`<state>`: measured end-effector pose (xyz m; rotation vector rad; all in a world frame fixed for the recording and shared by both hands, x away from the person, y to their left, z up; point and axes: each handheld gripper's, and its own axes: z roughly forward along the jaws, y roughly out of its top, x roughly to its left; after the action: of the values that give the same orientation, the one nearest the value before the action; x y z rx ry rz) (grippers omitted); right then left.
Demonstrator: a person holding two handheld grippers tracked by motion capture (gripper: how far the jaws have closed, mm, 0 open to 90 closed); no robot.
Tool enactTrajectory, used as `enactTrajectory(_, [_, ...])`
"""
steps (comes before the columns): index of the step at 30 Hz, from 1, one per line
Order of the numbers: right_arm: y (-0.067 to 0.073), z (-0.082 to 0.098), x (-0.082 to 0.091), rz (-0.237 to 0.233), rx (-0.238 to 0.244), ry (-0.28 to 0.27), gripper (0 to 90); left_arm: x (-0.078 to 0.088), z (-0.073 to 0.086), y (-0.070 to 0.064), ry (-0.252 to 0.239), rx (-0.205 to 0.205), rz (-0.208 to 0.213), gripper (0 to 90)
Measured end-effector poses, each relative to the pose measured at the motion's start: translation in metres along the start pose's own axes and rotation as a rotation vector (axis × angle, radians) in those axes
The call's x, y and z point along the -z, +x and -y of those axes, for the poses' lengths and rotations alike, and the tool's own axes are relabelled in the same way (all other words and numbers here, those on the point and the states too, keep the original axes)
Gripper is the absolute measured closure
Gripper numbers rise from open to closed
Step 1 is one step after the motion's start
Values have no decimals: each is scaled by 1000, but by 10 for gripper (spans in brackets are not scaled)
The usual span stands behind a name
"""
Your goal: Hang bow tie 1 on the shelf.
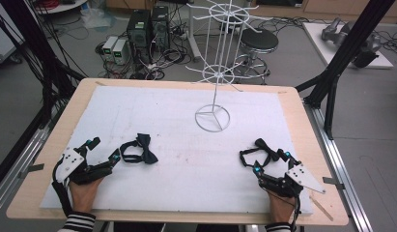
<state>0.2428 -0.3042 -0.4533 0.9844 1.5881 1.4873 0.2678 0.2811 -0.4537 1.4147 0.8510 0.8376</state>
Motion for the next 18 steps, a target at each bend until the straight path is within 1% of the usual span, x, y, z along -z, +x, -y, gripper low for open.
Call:
enactTrajectory(7, [0, 0, 1, -3, -20, 1, 73, 0, 0, 0, 5, -1, -2, 159])
enactTrajectory(8, [0, 0, 1, -4, -21, 1, 73, 0, 0, 0, 2, -2, -1, 159])
enactTrajectory(9, [-1, 0, 1, -1, -10, -7, 73, 0, 0, -1, 0, -3, -2, 159])
enactTrajectory(12, [0, 0, 1, -5, -21, 2, 73, 0, 0, 0, 7, 0, -6, 160])
enactTrajectory(14, [0, 0, 1, -5, -15, 1, 73, 0, 0, 0, 5, 3, -4, 160])
enactTrajectory(16, [0, 0, 0, -3, -10, 3, 73, -1, 0, 1, 12, 14, -4, 158])
enactTrajectory(17, [0, 0, 0, -1, -1, 0, 73, -1, 0, 1, 13, 19, -7, 154])
enactTrajectory(18, [1, 0, 0, -3, -10, 7, 73, -1, 0, 1, 13, 19, -7, 152])
